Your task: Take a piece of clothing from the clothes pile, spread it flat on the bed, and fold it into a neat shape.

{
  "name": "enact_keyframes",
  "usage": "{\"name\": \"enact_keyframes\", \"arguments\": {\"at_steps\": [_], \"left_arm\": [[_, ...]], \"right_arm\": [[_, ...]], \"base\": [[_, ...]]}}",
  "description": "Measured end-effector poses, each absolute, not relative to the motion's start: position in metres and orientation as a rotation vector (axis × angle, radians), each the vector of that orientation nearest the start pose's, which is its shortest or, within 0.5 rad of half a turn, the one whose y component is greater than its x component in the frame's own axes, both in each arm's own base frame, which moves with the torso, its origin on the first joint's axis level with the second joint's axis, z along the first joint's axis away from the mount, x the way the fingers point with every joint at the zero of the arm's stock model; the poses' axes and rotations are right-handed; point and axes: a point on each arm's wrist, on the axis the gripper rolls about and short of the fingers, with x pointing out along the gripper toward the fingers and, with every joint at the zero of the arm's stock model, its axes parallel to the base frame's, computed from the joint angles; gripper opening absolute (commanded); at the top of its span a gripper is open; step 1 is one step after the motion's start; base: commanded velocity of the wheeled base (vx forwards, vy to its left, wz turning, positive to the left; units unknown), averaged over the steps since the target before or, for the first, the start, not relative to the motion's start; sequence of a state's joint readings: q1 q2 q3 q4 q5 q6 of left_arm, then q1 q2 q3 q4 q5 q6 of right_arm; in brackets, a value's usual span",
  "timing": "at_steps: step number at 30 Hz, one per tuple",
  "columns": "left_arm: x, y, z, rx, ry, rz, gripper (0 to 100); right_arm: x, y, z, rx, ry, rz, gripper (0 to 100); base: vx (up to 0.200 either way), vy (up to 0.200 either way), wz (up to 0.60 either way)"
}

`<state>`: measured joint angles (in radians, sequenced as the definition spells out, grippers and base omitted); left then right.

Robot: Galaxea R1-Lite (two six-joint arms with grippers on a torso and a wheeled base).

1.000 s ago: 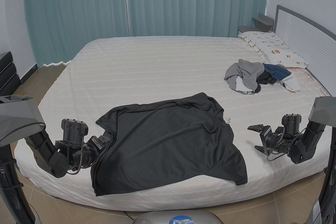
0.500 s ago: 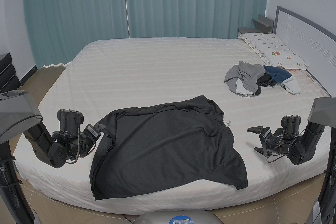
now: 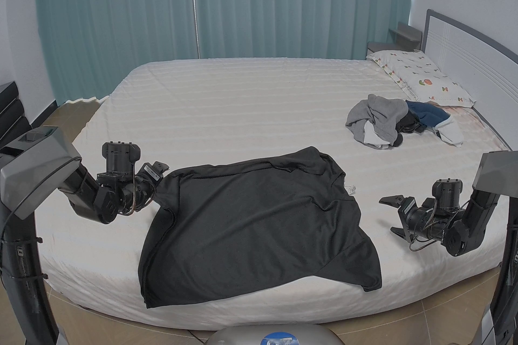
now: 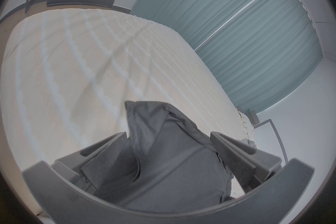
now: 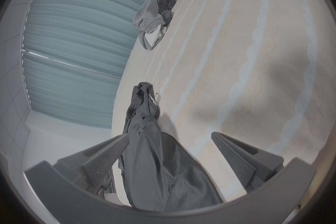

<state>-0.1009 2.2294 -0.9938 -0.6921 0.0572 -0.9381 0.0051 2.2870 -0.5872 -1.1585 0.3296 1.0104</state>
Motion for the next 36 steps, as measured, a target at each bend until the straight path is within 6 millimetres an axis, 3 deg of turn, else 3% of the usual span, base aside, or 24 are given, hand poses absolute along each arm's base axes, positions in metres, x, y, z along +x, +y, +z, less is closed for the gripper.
{"name": "enact_keyframes", "arguments": {"at_steps": [6,11,18,27,28,36], "left_arm": [[0.439,-0.033,0.031,-0.856,0.5,0.222,100],[0.46,-0.025,0.013,-0.849,0.508,0.245,100],[0.46,-0.017,-0.011,-0.84,0.554,0.285,100],[0.467,-0.018,-0.013,-0.846,0.538,0.277,100],[0.469,-0.018,-0.013,-0.848,0.532,0.275,0],[0.485,-0.018,-0.011,-0.856,0.485,0.263,0]], "right_arm": [[0.335,0.01,-0.01,1.062,0.66,0.028,100],[0.335,0.01,-0.011,1.062,0.662,0.029,100],[0.335,0.01,-0.012,1.062,0.661,0.029,100],[0.335,0.01,-0.012,1.062,0.662,0.028,100],[0.335,0.01,-0.012,1.062,0.662,0.028,100],[0.335,0.01,-0.012,1.062,0.663,0.028,100]], "base": [[0.0,0.0,0.0],[0.0,0.0,0.0],[0.0,0.0,0.0],[0.0,0.0,0.0],[0.0,0.0,0.0],[0.0,0.0,0.0]]}}
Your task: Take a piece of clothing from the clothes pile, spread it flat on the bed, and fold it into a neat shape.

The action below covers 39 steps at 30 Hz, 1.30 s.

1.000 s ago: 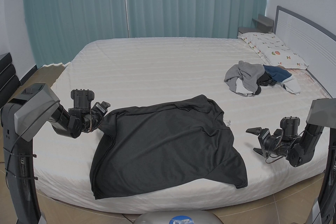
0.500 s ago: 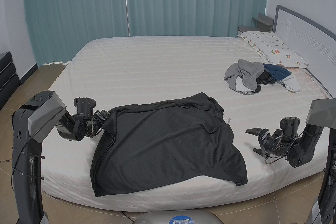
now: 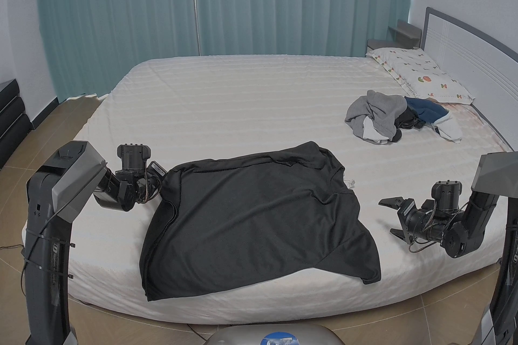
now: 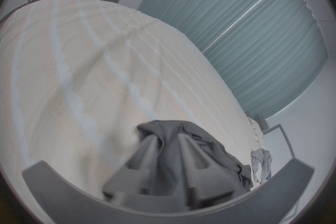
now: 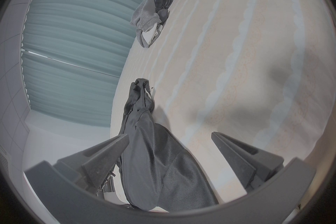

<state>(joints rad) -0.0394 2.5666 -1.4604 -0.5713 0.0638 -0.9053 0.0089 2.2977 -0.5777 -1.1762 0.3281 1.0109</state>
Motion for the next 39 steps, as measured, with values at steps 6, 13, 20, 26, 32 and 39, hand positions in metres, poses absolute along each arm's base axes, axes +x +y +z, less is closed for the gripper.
{"name": "enact_keyframes", "arguments": {"at_steps": [6,13,20,26,32,39], "left_arm": [[0.504,-0.015,0.001,-0.862,0.406,0.236,0],[0.537,-0.006,0.038,-0.871,0.264,0.19,0],[0.554,0.005,0.037,-0.804,0.189,0.156,0],[0.559,0.008,0.037,-0.794,0.049,0.14,0],[0.56,0.01,0.035,-0.786,-0.018,0.158,0],[0.561,0.011,0.008,-0.726,0.033,0.177,0]], "right_arm": [[0.335,0.01,-0.012,1.062,0.663,0.028,100],[0.335,0.01,-0.012,1.062,0.664,0.027,100],[0.334,0.01,-0.012,1.062,0.664,0.027,100],[0.335,0.011,-0.012,1.063,0.663,0.028,100],[0.335,0.011,-0.012,1.063,0.662,0.029,100],[0.334,0.011,-0.012,1.063,0.663,0.029,100]], "base": [[0.0,0.0,0.0],[0.0,0.0,0.0],[0.0,0.0,0.0],[0.0,0.0,0.0],[0.0,0.0,0.0],[0.0,0.0,0.0]]}}
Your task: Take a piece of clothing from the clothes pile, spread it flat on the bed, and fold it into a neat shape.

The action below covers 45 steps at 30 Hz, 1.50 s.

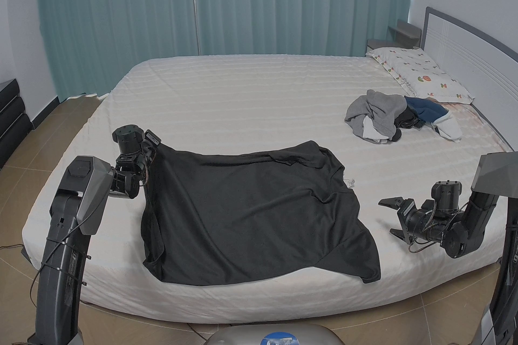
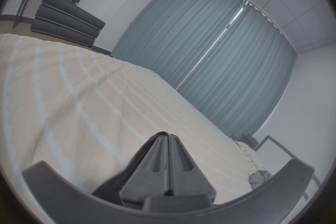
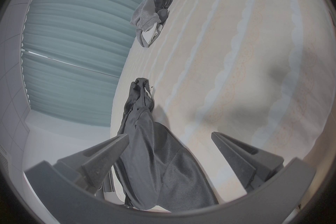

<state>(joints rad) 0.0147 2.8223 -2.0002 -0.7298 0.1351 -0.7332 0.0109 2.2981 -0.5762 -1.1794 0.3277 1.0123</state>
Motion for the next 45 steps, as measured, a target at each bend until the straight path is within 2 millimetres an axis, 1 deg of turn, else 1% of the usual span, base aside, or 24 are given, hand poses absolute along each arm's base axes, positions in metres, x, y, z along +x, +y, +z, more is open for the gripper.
{"name": "enact_keyframes", "arguments": {"at_steps": [1,4,8,13,16,20,24,27,34,37,40,45], "left_arm": [[0.561,0.011,0.004,-0.717,0.041,0.179,100],[0.561,0.011,-0.004,-0.713,0.055,0.184,100],[0.561,0.013,-0.01,-0.71,0.064,0.2,100],[0.556,0.02,-0.019,-0.703,0.113,0.255,100],[0.55,0.023,-0.023,-0.701,0.156,0.275,100],[0.533,0.028,-0.026,-0.708,0.243,0.277,100],[0.512,0.034,-0.015,-0.728,0.304,0.265,100],[0.492,0.037,-0.007,-0.742,0.349,0.262,100],[0.439,0.038,-0.001,-0.778,0.452,0.237,100],[0.413,0.037,0.001,-0.82,0.492,0.239,100],[0.392,0.035,0.005,-0.872,0.519,0.249,100],[0.372,0.033,0.014,-0.916,0.53,0.253,100]], "right_arm": [[0.334,0.011,-0.012,1.063,0.663,0.028,100],[0.334,0.011,-0.012,1.063,0.663,0.028,100],[0.334,0.011,-0.012,1.063,0.665,0.03,100],[0.334,0.012,-0.012,1.062,0.665,0.03,100],[0.334,0.012,-0.012,1.062,0.665,0.03,100],[0.334,0.012,-0.012,1.062,0.665,0.031,100],[0.334,0.012,-0.012,1.062,0.665,0.031,100],[0.334,0.012,-0.012,1.062,0.666,0.031,100],[0.333,0.012,-0.013,1.062,0.668,0.03,100],[0.333,0.012,-0.013,1.062,0.668,0.03,100],[0.333,0.012,-0.013,1.062,0.669,0.031,100],[0.333,0.012,-0.013,1.062,0.67,0.032,100]], "base": [[0.0,0.0,0.0],[0.0,0.0,0.0],[0.0,0.0,0.0],[0.0,0.0,0.0],[0.0,0.0,0.0],[0.0,0.0,0.0],[0.0,0.0,0.0],[0.0,0.0,0.0],[0.0,0.0,0.0],[0.0,0.0,0.0],[0.0,0.0,0.0],[0.0,0.0,0.0]]}}
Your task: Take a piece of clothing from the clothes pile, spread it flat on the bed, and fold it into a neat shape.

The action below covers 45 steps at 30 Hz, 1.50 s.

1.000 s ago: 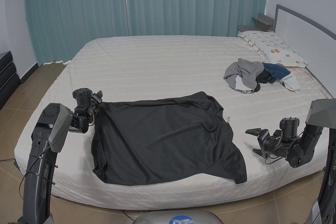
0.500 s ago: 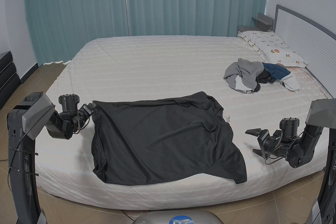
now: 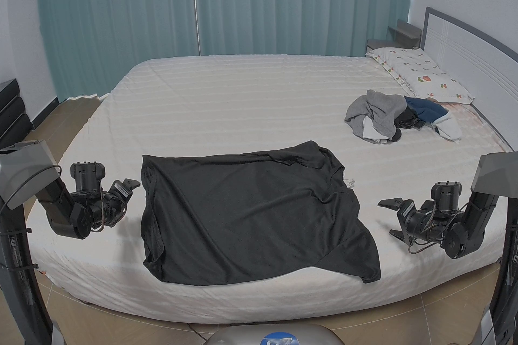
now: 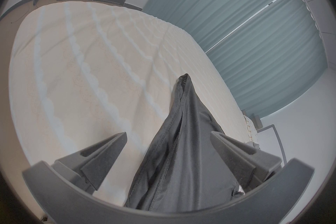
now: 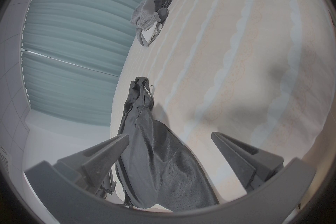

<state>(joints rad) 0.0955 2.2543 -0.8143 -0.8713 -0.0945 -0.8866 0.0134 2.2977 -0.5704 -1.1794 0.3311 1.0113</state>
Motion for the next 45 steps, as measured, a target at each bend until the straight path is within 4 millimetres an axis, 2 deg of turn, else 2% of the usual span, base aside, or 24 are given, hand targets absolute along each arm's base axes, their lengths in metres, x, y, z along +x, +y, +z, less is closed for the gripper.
{"name": "enact_keyframes", "arguments": {"at_steps": [11,20,25,34,39,45], "left_arm": [[0.358,0.035,0.018,-0.929,0.548,0.253,100],[0.352,0.032,0.012,-0.926,0.58,0.255,100],[0.337,0.015,0.005,-0.904,0.661,0.218,100],[0.29,-0.025,0.006,-0.797,0.842,0.026,100],[0.279,-0.041,0.007,-0.759,0.878,-0.027,100],[0.275,-0.052,0.008,-0.727,0.885,-0.034,100]], "right_arm": [[0.333,0.012,-0.013,1.061,0.67,0.033,100],[0.333,0.012,-0.013,1.062,0.67,0.033,100],[0.333,0.012,-0.013,1.062,0.671,0.033,100],[0.333,0.012,-0.013,1.062,0.671,0.032,100],[0.333,0.012,-0.013,1.062,0.671,0.031,100],[0.333,0.012,-0.013,1.062,0.67,0.03,100]], "base": [[0.0,0.164,0.0],[0.0,0.0,0.0],[0.0,0.0,0.0],[0.0,0.0,0.0],[0.0,0.0,0.0],[0.0,0.0,0.0]]}}
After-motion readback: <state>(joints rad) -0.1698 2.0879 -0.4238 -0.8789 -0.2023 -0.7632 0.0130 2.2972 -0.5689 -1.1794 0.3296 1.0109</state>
